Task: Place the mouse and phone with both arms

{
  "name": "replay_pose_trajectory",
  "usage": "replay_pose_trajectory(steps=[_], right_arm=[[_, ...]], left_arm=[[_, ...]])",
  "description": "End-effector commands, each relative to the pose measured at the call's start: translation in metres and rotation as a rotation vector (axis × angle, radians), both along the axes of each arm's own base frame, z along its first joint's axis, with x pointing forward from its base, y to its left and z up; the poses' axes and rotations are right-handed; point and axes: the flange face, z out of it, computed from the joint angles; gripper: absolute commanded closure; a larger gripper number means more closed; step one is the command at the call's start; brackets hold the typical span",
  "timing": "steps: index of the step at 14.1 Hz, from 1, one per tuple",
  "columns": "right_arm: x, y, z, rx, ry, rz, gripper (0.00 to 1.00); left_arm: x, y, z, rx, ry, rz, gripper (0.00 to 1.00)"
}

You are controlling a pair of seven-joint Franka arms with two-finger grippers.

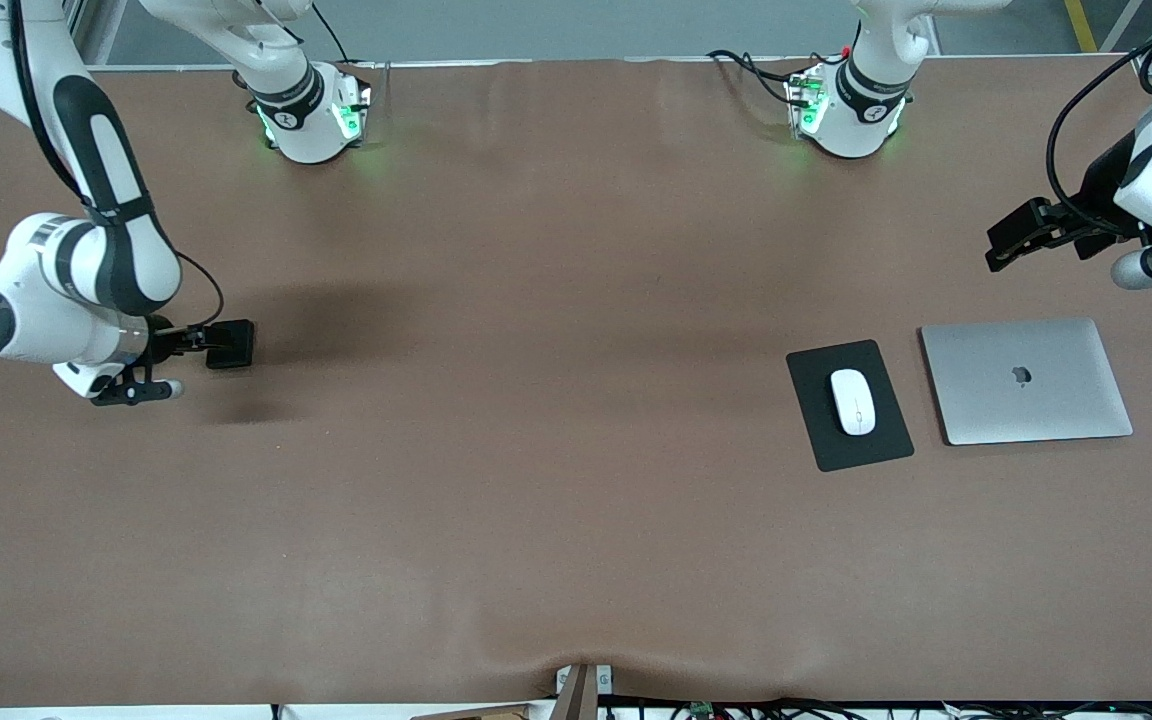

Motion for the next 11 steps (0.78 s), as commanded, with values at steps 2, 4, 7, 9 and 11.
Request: replay_pose_trajectory(steps=[2,4,7,9,11], right_arm=[[0.008,0.0,0.055,0.006,-0.007,0.031,0.0],[0.017,0.003,0.081,0.023,0.053,0.037,0.0],[0.028,0.002,0.115,0.035,0.066,0.048,0.0],[0.04,0.008,0.157,0.037,0.071,0.064,0.0],[0.05,0.026,0.191,0.038,0.101,0.1,0.0]], left_arm=[[-0.002,0.0,0.008,0.004,-0.021,-0.01,0.0],[-0.001,0.0,0.007,0.004,-0.018,-0.009,0.0],[-0.003,-0.005,0.004,0.008,-0.004,-0.018,0.0],[-0.004,-0.002,0.004,0.017,-0.004,-0.017,0.0],[-0.005,-0.002,0.005,0.02,-0.006,-0.019,0.0]])
